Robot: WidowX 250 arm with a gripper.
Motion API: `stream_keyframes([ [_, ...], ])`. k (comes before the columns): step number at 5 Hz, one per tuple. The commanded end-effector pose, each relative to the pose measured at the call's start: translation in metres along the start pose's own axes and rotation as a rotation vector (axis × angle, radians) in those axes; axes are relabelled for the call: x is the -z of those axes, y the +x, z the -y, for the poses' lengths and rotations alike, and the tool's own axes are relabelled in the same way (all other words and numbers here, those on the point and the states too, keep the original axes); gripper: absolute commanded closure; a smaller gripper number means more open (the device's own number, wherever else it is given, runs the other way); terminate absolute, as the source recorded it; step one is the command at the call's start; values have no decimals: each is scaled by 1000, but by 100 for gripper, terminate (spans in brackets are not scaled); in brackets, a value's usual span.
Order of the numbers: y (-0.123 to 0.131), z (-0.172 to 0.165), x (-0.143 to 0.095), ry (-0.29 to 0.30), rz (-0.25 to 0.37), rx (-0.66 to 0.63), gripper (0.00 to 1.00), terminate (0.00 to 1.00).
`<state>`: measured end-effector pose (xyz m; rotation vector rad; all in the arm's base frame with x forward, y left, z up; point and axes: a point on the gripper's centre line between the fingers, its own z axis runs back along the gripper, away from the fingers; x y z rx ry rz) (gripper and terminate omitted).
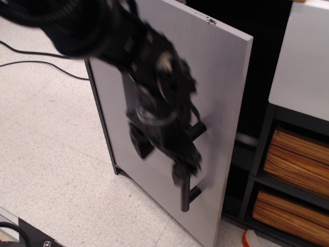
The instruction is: Open fridge
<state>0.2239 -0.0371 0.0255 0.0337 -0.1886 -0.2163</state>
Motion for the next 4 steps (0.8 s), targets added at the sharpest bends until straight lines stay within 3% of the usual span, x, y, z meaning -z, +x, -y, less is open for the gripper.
stream_keyframes([
  [1, 25, 53, 10, -63, 0, 37, 0, 0],
  [2, 48, 79, 23, -86, -11, 41, 0, 0],
  [4, 82, 99, 35, -106, 48, 32, 0, 0],
])
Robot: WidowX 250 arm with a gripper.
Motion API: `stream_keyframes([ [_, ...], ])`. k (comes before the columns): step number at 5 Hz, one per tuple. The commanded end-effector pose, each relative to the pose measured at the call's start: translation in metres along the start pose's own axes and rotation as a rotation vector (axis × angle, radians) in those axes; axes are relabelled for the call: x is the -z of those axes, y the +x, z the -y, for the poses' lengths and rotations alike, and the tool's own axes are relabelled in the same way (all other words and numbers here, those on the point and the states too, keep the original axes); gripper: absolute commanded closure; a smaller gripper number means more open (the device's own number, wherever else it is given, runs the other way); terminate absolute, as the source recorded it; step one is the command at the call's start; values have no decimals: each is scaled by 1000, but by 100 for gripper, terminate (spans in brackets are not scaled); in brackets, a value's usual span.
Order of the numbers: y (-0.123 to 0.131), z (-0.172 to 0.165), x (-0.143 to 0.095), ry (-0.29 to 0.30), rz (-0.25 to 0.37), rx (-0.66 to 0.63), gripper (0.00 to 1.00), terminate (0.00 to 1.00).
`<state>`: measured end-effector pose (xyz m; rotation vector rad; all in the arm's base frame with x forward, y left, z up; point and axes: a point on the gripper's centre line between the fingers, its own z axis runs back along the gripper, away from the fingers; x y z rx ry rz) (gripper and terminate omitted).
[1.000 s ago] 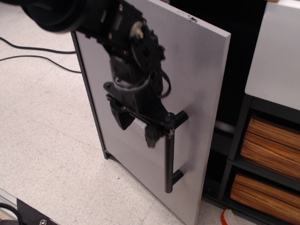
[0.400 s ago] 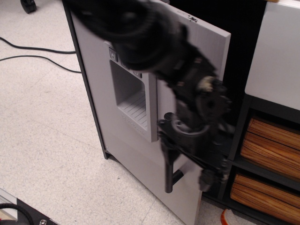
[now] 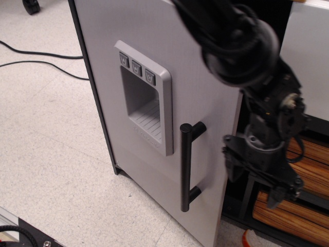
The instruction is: Open fridge
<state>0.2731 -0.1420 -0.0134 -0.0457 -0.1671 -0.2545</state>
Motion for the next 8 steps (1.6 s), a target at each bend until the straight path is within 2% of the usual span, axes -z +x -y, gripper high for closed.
stream_keyframes([
  [1, 31, 4, -15, -29, 87, -10, 0, 0],
  [2, 46, -3, -16, -18, 101, -56, 0, 0],
  [3, 59, -27, -24, 40, 145, -117, 0, 0],
  [4, 58, -40, -33, 81, 140, -138, 0, 0],
  [5, 41, -55, -58, 72, 132, -155, 0, 0],
  [6, 24, -71, -75, 41, 61, -192, 0, 0],
  [8, -13, -103, -95, 26, 0, -228, 0, 0],
])
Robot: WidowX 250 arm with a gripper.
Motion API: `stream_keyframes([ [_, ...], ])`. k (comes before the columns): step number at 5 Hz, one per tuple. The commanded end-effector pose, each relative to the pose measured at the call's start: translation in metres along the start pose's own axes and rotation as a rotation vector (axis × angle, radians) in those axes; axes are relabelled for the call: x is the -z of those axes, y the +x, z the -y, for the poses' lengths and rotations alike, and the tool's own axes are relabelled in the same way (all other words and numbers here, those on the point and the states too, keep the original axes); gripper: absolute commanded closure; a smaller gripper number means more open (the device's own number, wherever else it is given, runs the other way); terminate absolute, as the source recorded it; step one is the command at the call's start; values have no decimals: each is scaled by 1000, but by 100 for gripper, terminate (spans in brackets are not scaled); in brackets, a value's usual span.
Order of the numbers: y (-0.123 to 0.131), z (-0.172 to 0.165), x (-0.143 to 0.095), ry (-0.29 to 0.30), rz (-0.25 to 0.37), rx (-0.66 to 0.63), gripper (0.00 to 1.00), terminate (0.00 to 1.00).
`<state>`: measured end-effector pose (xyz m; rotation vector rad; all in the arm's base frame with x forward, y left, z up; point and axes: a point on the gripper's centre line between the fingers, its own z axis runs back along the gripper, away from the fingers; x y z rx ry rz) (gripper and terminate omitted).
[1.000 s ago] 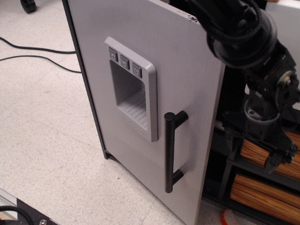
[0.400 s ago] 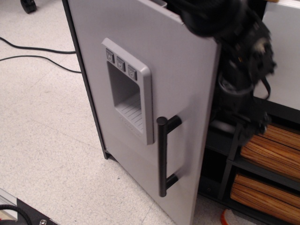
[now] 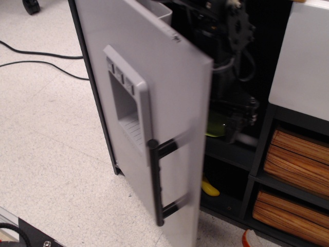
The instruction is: Open fridge
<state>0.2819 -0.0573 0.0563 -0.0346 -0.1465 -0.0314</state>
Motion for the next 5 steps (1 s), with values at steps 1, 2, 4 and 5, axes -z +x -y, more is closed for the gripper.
stream_keyframes([
  [1, -27, -47, -21, 8, -13, 11, 0, 0],
  [2, -51, -71, -28, 13, 1, 50, 0, 0],
  [4, -85, -108, -45, 7, 41, 145, 0, 0],
  [5, -85, -108, -45, 7, 41, 145, 0, 0],
])
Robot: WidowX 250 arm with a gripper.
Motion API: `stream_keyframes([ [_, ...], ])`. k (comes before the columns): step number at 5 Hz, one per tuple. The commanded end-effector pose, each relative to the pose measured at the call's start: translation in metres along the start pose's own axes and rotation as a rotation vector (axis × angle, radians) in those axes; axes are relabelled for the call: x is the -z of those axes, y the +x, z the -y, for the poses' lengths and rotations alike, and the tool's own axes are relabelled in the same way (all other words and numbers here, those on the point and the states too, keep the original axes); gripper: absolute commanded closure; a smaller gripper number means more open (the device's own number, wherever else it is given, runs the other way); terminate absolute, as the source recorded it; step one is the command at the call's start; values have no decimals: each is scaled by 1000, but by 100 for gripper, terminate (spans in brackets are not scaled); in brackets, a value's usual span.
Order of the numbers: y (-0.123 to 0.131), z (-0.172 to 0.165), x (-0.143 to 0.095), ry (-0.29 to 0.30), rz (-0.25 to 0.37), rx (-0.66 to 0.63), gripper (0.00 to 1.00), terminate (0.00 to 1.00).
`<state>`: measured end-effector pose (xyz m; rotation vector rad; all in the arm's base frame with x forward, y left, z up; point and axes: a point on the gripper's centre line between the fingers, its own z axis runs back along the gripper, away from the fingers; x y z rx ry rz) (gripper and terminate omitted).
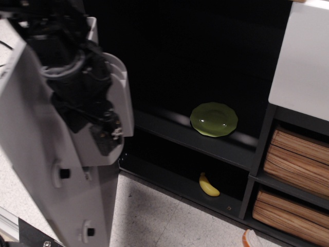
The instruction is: Open fridge
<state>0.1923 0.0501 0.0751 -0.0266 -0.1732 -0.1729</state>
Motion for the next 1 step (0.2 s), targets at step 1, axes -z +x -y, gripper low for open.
stream_keyframes([
  [1, 3, -5, -9, 10, 16, 3, 0, 100],
])
